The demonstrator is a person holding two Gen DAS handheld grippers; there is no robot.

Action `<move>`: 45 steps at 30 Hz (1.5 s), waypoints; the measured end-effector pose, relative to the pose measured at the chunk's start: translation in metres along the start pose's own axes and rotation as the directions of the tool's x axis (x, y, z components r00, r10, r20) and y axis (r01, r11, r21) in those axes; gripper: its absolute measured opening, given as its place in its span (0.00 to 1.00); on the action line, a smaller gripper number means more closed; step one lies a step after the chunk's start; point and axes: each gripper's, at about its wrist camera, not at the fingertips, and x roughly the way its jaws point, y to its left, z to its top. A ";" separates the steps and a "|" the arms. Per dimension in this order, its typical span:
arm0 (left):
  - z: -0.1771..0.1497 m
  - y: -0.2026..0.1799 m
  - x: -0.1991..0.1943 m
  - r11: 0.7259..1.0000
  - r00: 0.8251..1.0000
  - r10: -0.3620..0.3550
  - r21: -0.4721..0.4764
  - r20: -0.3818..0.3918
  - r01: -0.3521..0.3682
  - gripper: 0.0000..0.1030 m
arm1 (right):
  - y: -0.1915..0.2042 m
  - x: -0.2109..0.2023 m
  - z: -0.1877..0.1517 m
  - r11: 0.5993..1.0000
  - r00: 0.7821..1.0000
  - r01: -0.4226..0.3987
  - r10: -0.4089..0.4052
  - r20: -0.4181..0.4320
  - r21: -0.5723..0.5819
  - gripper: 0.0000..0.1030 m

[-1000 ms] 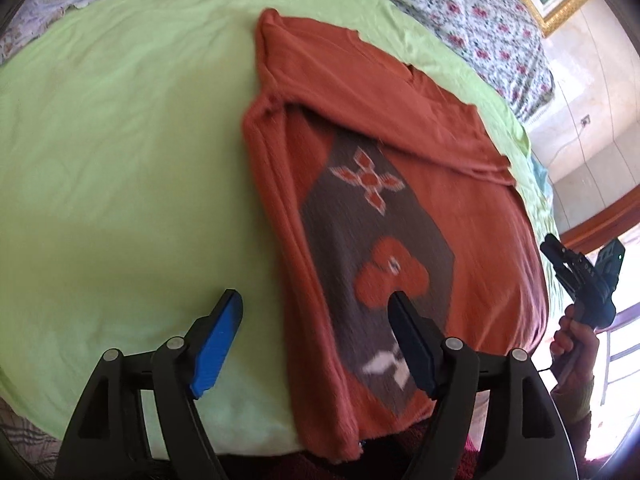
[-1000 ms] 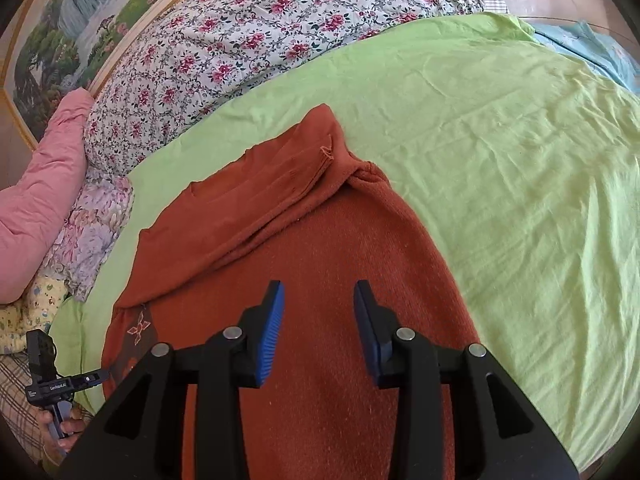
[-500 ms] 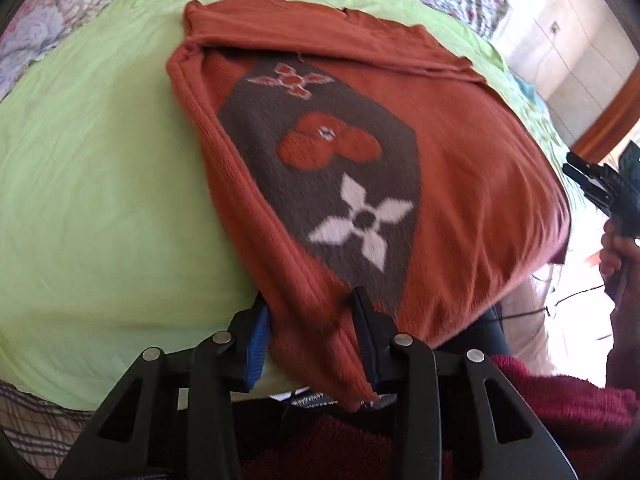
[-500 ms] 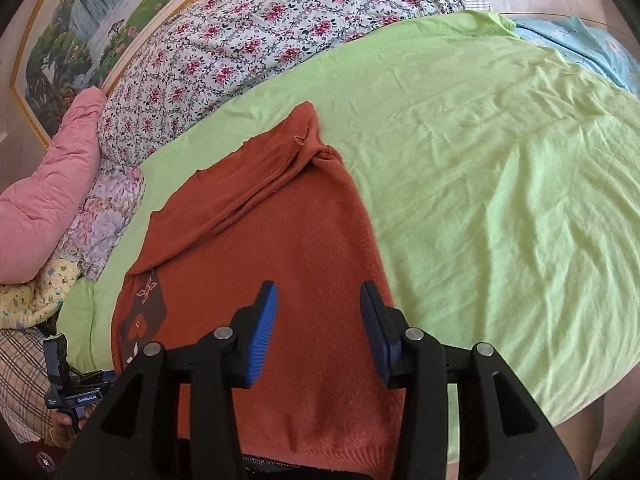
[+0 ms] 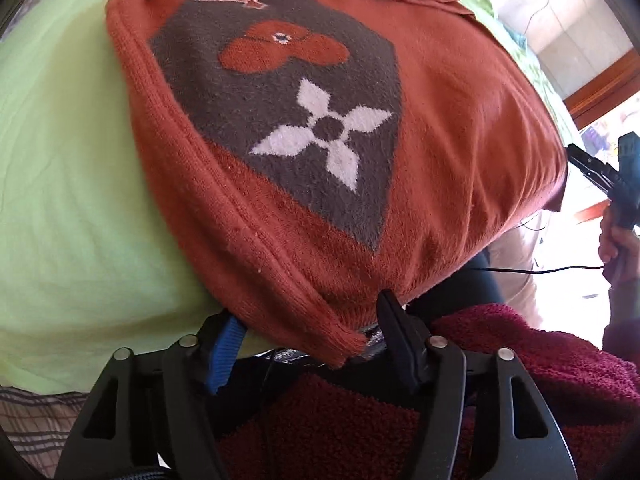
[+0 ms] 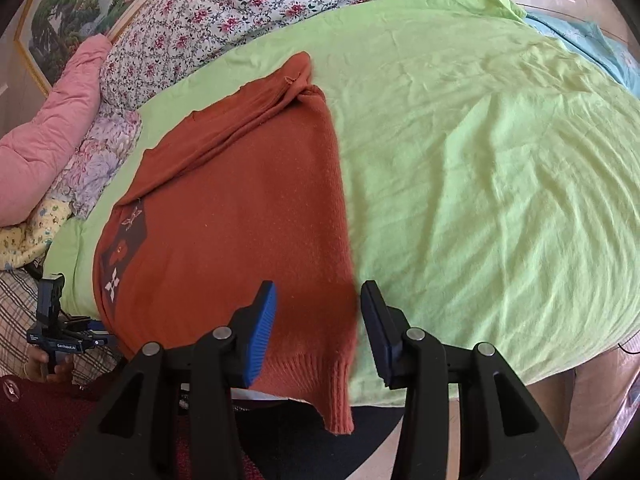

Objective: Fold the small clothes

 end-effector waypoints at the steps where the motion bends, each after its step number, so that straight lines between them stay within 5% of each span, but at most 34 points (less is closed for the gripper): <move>1: 0.000 0.001 0.000 1.000 1.000 0.011 -0.002 0.001 -0.011 0.47 | -0.001 -0.001 -0.002 1.000 1.000 -0.006 0.006 -0.008 -0.002 0.44; 4: 0.002 0.006 -0.002 0.999 0.999 0.045 -0.005 0.001 -0.045 0.18 | 0.002 0.000 -0.011 0.999 0.999 -0.004 0.003 -0.041 -0.036 0.44; 6: 0.000 0.010 -0.004 1.000 1.000 0.022 -0.009 0.003 -0.022 0.12 | 0.010 0.002 -0.016 0.996 0.998 0.012 -0.018 -0.066 -0.084 0.44; 9: -0.001 0.009 -0.008 1.000 1.000 0.017 0.015 0.021 -0.018 0.08 | 0.017 0.007 -0.017 0.990 0.994 0.043 -0.056 -0.093 -0.132 0.18; 10: -0.001 0.008 -0.012 1.000 0.999 0.000 0.021 0.036 -0.001 0.08 | 0.014 0.006 -0.015 0.993 0.995 0.009 -0.021 -0.100 -0.117 0.10; 14: -0.003 0.009 -0.036 0.993 0.984 -0.118 0.014 0.133 0.117 0.07 | 0.015 -0.010 -0.008 0.967 0.968 -0.252 0.251 -0.024 -0.049 0.09; 17: -0.001 0.019 -0.058 0.977 0.951 -0.206 -0.004 0.232 0.212 0.06 | 0.020 -0.026 0.000 0.910 0.907 -0.412 0.414 0.070 -0.044 0.09; 20: 0.004 0.035 -0.083 0.956 0.904 -0.266 -0.025 0.334 0.291 0.06 | 0.021 -0.032 0.015 0.868 0.856 -0.496 0.495 0.147 -0.032 0.09; 28: 0.051 0.062 -0.121 0.943 0.816 -0.264 -0.041 0.514 0.331 0.05 | 0.031 -0.006 0.073 0.843 0.817 -0.538 0.523 0.241 -0.005 0.09; 35: 0.132 0.089 -0.135 0.946 0.739 -0.215 -0.054 0.638 0.321 0.05 | 0.044 0.033 0.150 0.886 0.848 -0.463 0.436 0.301 0.022 0.09; 39: 0.178 0.108 -0.133 0.946 0.733 -0.192 -0.076 0.653 0.315 0.05 | 0.044 0.062 0.196 0.920 0.880 -0.387 0.350 0.320 0.057 0.09; 45: 0.239 0.144 -0.104 0.936 0.754 -0.159 -0.144 0.637 0.320 0.05 | 0.038 0.108 0.251 0.941 0.911 -0.311 0.255 0.324 0.133 0.09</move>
